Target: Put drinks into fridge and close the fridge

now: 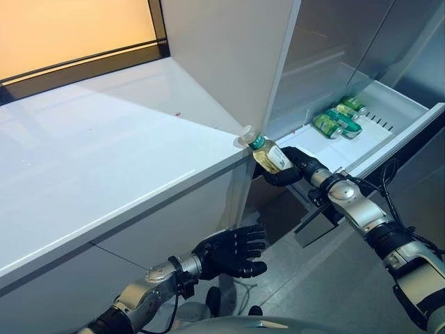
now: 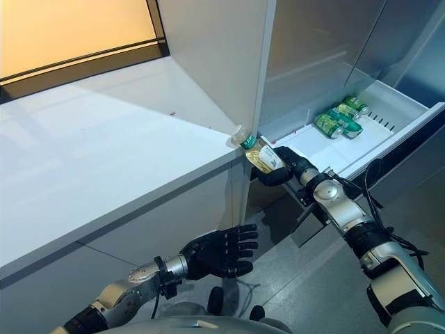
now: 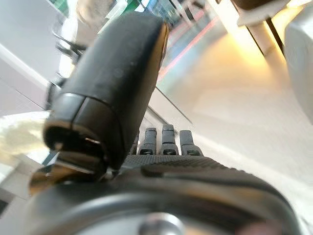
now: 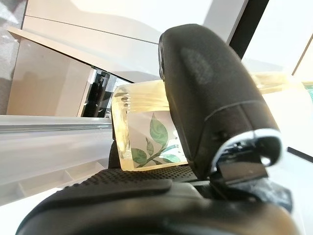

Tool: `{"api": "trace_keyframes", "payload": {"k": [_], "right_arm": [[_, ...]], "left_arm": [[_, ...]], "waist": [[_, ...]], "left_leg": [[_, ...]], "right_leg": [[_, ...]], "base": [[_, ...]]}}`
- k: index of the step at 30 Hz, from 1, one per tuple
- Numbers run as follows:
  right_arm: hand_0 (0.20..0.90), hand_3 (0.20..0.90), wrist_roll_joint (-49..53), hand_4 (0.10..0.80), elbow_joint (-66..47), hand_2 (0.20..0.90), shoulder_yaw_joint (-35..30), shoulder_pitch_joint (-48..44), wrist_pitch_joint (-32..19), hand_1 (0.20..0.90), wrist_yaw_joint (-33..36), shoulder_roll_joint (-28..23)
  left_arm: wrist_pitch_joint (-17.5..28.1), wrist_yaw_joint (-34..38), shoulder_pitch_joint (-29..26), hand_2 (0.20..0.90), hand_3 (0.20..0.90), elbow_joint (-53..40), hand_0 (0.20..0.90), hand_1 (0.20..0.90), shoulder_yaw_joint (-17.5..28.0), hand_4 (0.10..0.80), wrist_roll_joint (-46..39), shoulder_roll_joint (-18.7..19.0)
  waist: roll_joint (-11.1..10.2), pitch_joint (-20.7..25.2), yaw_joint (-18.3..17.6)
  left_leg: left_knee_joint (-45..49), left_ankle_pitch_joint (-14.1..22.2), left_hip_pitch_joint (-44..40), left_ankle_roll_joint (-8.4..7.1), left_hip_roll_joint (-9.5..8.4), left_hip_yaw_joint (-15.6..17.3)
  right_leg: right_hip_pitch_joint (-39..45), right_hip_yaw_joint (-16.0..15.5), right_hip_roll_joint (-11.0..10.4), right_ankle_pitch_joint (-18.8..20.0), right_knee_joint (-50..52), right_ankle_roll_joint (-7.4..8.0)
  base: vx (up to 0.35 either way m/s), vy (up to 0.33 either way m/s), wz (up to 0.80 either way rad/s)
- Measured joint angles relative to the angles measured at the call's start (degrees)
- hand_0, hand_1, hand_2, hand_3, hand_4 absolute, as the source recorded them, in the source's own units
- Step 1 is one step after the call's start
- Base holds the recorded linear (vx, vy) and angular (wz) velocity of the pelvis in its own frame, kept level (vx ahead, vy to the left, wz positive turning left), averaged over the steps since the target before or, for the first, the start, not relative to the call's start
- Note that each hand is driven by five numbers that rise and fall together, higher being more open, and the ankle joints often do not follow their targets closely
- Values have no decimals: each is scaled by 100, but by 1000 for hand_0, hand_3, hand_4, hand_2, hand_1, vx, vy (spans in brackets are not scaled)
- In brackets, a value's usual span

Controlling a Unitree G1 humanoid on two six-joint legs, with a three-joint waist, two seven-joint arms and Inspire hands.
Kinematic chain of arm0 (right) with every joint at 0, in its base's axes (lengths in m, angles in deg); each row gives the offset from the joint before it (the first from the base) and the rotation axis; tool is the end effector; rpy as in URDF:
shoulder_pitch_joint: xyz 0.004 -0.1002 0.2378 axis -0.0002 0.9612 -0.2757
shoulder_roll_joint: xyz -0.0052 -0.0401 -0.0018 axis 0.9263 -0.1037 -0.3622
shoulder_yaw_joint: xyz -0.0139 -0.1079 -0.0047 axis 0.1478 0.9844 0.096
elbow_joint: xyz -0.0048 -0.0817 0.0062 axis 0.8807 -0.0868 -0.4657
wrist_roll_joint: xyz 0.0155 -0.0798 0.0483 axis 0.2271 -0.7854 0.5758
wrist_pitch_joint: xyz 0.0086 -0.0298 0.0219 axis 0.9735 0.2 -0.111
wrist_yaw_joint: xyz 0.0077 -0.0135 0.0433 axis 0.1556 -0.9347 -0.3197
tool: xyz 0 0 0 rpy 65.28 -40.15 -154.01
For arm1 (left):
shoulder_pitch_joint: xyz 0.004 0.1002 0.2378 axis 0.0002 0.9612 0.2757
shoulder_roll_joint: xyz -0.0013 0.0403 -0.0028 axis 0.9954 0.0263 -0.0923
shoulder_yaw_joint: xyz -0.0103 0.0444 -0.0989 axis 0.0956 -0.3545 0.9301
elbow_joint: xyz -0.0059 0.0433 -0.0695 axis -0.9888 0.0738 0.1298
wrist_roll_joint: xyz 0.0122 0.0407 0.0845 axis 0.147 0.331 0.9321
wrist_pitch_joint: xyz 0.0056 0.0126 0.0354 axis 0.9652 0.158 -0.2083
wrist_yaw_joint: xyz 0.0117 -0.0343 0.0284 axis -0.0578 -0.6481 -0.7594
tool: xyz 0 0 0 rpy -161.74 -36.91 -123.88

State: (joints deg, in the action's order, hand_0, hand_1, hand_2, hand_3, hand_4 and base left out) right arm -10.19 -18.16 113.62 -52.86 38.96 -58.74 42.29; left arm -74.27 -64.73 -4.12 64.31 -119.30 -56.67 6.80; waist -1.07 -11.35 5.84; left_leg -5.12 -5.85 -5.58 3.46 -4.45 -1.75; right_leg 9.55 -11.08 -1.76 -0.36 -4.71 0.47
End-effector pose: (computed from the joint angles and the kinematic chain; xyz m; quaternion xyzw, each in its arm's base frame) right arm 0.2842 -0.2274 0.0876 -0.2946 0.0829 0.1533 0.9396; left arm 0.1471 0.1659 -0.0344 -0.1437 0.3063 -0.3617 0.8687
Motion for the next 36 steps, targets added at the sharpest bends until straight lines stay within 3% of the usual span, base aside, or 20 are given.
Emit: {"api": "trace_keyframes", "payload": {"k": [6,11,15,19,22,29,36], "right_arm": [[300,200,307,100,-307,300,-4,1,-200,300,169,-212],[300,200,333,100,-630,300,-580,226,-770,300,787,-400],[300,200,605,100,-125,300,-1840,76,-398,300,1980,-394],[300,200,761,100,627,300,-2831,-177,-93,300,2644,-664],[300,200,761,100,701,300,-2923,-176,-12,300,2686,-835],[300,200,743,100,509,300,-2912,-83,-13,300,2437,-833],[300,200,635,100,-350,300,-2913,271,-190,300,2366,-829]], "left_arm": [[216,298,417,900,900,1204,900,900,442,800,526,-41],[548,341,739,900,900,1634,900,900,859,800,788,-118],[619,386,697,900,900,1687,900,900,896,800,806,-240],[638,422,699,900,900,1845,900,900,913,800,806,-294],[637,453,713,900,900,2017,900,900,1092,800,860,-355],[757,633,529,900,900,2341,900,900,1518,800,1085,-694],[856,1114,543,900,900,3479,900,900,1861,800,1829,-934]], "waist": [[3,-145,-50],[-1,-155,-94],[3,-153,-48],[4,-152,-60],[34,-135,-277],[141,-123,-392],[134,-126,-430]], "left_leg": [[-3,3,17,-5,20,0],[-13,9,16,-14,35,32],[0,10,4,-22,38,56],[5,-5,-13,5,37,110],[5,0,-41,-3,54,116],[0,48,-96,-66,108,125],[2,79,-106,-77,127,183]], "right_leg": [[-3,2,18,11,-29,3],[-15,27,27,10,-28,4],[-25,85,28,13,-23,2],[-23,121,29,39,-44,-18],[-3,154,44,48,-49,-10],[6,255,73,51,-49,-14],[-22,362,96,63,-49,-30]], "base": [[0,0,0],[-24,-14,-3],[-18,3,-5],[-18,20,-9],[-26,33,-11],[-13,41,-9],[15,16,-6]]}}
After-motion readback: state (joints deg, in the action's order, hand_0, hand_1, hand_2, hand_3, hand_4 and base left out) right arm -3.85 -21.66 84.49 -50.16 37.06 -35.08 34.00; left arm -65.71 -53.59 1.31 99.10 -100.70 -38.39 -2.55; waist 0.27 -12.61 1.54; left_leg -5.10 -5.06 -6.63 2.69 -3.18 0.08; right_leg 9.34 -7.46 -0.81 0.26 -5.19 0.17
